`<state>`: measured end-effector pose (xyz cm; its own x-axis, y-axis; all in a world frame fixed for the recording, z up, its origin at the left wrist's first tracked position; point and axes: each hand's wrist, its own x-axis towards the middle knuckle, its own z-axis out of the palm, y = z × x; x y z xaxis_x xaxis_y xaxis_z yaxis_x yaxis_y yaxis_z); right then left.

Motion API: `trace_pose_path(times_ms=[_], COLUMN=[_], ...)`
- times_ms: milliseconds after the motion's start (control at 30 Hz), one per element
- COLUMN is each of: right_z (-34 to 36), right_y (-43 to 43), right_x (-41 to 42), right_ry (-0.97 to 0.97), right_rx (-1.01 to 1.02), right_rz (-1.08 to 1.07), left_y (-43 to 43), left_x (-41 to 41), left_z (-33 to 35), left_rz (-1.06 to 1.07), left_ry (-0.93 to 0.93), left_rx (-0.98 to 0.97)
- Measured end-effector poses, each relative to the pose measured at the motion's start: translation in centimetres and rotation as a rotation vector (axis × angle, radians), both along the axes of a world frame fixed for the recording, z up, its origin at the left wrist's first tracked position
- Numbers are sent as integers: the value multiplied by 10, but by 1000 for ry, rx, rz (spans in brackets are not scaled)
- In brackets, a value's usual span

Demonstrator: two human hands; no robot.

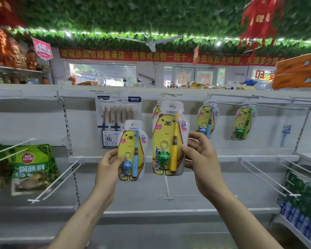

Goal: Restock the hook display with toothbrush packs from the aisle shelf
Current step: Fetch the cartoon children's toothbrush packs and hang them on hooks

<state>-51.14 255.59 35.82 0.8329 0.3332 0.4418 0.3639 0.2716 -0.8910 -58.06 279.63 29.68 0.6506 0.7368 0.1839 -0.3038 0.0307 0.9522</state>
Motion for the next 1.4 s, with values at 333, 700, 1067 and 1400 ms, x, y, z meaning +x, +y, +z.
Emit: trace_pose_path(times_ms=[333,700,1067,1400], right_z=[7,1,19,-21], right_y=[2,40,94,81], right_x=[-2,69,154,165], right_ry=[-7,114,264,343], right_rx=[44,-14,-205,-278], right_rz=[-13,-98,-101,-140], left_y=[-5,-1,10,-14], left_x=[3,-14,-34,-33], left_z=[-4,-2,11,2], left_rz=[-20,30,110,70], left_ry=[-4,-10,6,44], left_rx=[11,17,45,21])
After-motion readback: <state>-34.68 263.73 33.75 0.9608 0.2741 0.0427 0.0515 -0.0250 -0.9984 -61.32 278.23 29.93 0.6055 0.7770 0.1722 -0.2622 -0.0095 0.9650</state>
